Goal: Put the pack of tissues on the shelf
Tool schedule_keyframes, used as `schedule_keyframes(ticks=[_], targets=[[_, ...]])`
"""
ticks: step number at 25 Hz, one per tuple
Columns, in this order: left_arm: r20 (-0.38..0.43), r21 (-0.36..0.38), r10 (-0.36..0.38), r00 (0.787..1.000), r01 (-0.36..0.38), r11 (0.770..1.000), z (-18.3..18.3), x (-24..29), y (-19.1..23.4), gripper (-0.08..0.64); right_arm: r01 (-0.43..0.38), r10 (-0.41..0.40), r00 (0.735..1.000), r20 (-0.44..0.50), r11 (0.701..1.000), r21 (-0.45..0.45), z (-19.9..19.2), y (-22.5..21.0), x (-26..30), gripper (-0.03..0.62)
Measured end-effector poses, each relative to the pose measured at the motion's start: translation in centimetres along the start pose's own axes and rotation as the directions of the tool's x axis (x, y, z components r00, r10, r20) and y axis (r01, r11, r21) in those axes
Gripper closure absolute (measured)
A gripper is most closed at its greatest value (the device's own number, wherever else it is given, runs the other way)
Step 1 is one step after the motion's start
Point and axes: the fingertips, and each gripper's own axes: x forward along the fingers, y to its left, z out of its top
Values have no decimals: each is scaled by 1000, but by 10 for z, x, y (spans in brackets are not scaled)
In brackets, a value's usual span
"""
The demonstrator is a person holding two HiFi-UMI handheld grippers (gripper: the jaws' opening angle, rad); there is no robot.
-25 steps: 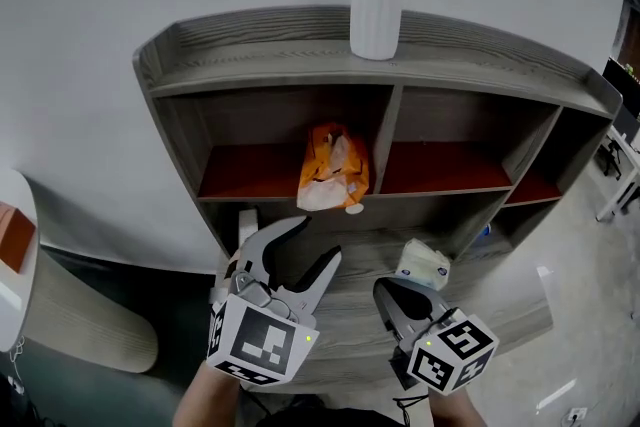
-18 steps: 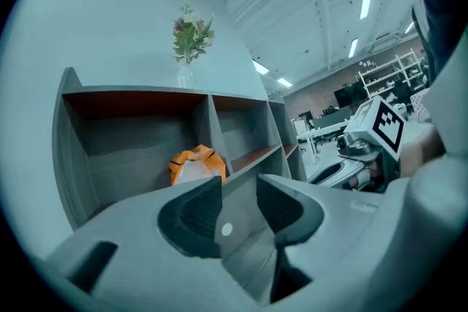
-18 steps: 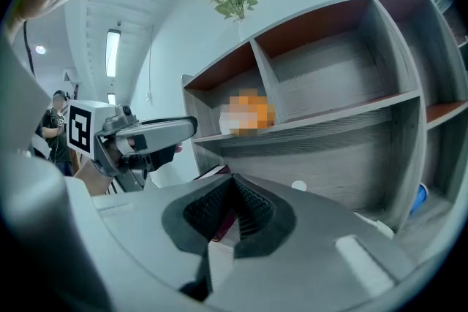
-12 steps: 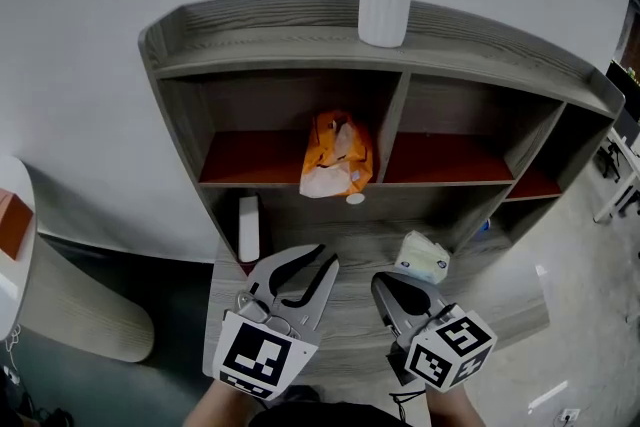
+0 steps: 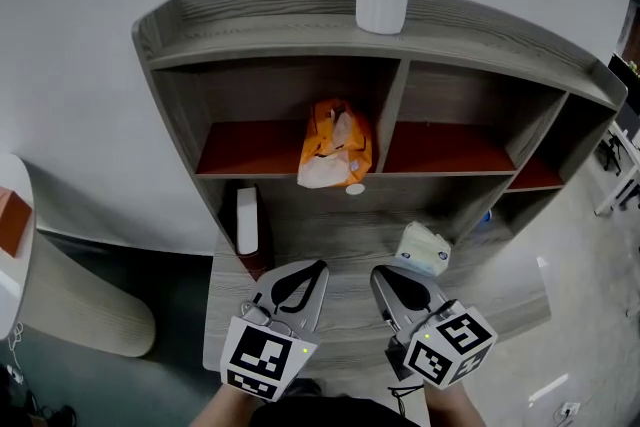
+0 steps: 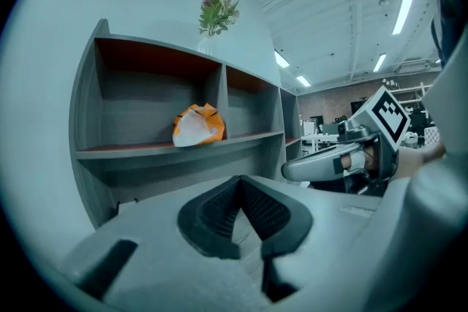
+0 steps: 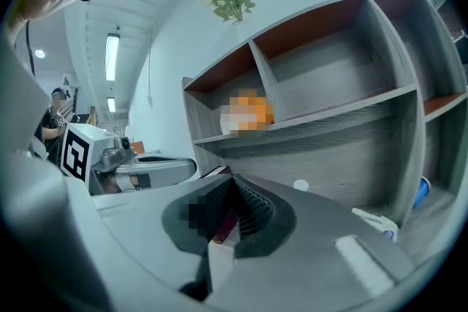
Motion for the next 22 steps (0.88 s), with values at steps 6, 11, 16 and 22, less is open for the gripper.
schedule_keyframes(ticks=[6,11,16,22], targets=[[-36,-45,13,999,-15,999,-17,0,2,566,0,0,1000,14,1000,-6,0,1,-3,592],[-40,-68,15,999,-18,998,-23,-1,3,566,8,-7,1000,11,1000,-18,-1,-1,-6,594],[-45,-52,15,999,-18,998,-24,1,2,566,10,-10,1000,14,1000,-13,-1,-2,-7,592],[-56,-34,12,998,-13,999,-24,4,-2,566,12,-11,1000,21,1000,-10,1,-5,-8,592]])
